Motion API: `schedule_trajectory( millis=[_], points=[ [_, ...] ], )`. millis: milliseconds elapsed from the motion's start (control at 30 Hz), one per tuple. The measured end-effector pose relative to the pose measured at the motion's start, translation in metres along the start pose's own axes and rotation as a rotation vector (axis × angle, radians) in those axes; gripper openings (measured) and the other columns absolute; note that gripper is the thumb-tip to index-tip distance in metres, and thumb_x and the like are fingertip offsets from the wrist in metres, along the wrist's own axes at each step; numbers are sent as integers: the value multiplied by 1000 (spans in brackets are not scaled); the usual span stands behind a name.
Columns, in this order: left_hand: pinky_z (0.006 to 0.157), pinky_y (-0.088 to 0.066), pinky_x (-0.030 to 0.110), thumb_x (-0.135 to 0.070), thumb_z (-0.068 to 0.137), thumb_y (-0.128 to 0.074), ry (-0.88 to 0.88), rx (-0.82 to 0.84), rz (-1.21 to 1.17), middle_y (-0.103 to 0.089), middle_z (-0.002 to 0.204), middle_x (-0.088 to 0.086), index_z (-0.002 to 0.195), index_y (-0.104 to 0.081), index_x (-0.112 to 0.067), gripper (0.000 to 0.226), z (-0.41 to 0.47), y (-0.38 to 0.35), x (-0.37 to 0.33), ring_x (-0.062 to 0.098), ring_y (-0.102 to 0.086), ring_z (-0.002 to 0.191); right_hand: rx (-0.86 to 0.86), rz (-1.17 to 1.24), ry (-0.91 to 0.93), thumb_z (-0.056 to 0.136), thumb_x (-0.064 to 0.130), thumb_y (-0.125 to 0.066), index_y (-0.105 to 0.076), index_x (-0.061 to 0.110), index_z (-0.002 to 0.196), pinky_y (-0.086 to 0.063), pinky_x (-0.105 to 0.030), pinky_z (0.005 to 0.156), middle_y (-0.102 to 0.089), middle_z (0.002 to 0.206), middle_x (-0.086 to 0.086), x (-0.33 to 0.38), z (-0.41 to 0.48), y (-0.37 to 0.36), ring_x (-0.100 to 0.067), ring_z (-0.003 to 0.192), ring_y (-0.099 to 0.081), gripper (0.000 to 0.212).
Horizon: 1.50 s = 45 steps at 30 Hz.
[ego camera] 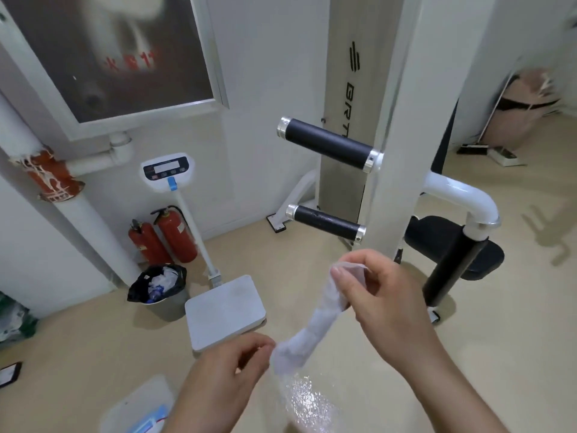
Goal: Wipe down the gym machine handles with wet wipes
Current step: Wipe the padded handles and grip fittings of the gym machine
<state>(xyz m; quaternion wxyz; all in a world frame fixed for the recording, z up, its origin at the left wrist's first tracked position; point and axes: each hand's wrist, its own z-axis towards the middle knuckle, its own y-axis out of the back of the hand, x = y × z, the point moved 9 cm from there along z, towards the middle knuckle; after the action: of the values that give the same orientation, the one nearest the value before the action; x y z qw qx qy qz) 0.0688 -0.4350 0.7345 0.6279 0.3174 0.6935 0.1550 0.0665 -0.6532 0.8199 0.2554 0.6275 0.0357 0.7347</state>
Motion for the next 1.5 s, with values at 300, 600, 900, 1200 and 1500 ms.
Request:
schedule_trajectory(
  millis=[300,600,900,1200,1500],
  points=[
    [84,-49,15,-44,59,-79,-319,134,-367,-61,117,-28,121,-41,-63,75,-6,9,-47,-3,-61,104,175,371,-304,84,10,-70,-56,13,84,-37,-24,41,-59,62,-9,-3,-36,-63,-20,51,-49,14],
    [59,-50,24,-5,88,-63,-144,102,-663,-69,70,-9,88,-76,-31,29,40,20,-49,11,-56,61,-137,1227,-592,72,-1,-60,-66,0,95,-48,-14,44,-57,63,-4,-31,-21,-61,-12,50,-57,24],
    [53,-34,11,-41,82,-65,-362,198,-358,-56,59,-15,78,-76,-36,13,75,17,-93,0,-45,53,-354,1351,-413,84,-2,-57,-74,-1,88,-57,-21,71,-72,90,-11,-34,9,-52,-17,80,-71,18],
    [80,-43,11,-35,94,-54,-410,319,-453,-63,100,0,92,-75,-25,24,108,-4,-117,8,-62,94,-344,179,-94,84,11,-68,-74,28,75,-45,-12,62,-65,85,11,-25,14,-35,-9,76,-63,20],
    [78,-57,31,-7,91,-58,-397,516,-342,-75,86,-1,93,-76,-22,23,127,-31,-123,21,-70,85,-446,487,-258,83,7,-70,-69,30,93,-56,-23,69,-73,85,0,-37,19,-40,-17,77,-71,25]
  ],
)
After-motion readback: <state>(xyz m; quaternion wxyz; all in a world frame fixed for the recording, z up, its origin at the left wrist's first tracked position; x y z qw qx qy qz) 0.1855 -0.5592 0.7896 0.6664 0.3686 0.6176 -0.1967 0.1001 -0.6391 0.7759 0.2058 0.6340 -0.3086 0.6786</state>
